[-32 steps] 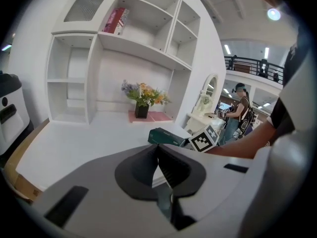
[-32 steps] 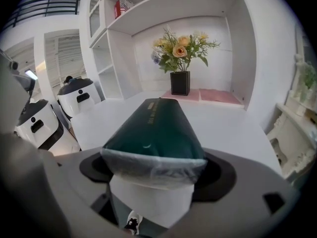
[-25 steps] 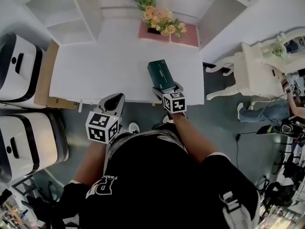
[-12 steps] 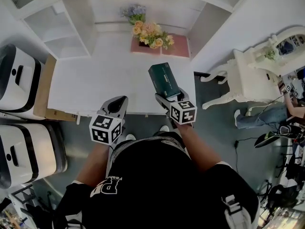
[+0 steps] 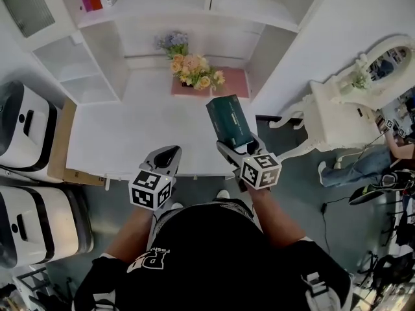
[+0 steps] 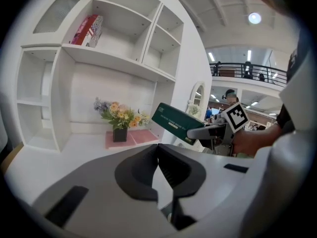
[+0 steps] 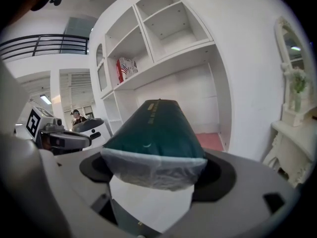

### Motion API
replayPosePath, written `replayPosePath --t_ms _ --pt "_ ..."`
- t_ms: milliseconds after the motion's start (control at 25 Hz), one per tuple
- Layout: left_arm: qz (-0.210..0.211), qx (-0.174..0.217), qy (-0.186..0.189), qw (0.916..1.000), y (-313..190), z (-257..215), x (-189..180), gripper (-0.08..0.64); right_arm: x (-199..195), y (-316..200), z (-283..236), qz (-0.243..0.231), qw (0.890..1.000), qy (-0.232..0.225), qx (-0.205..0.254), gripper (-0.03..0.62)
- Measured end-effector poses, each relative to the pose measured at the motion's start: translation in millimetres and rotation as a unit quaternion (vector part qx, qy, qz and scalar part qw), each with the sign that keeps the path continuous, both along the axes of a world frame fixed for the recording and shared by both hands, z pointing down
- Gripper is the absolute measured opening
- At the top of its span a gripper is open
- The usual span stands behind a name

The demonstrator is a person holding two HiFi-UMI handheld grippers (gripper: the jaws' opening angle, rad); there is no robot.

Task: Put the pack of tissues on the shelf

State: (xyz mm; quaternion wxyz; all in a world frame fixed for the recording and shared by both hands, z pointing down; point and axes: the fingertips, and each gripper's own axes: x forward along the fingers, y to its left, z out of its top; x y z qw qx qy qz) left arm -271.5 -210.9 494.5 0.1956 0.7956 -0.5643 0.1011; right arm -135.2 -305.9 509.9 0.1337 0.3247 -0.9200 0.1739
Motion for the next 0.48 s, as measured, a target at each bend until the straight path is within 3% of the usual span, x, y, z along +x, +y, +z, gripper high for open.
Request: replayPosePath --t_ms 480 --pt "0.014 0.073 0.003 0.9972 -37 -71 7 0.014 6 -40 -112 -0.008 0.995 -0.022 0.101 0.451"
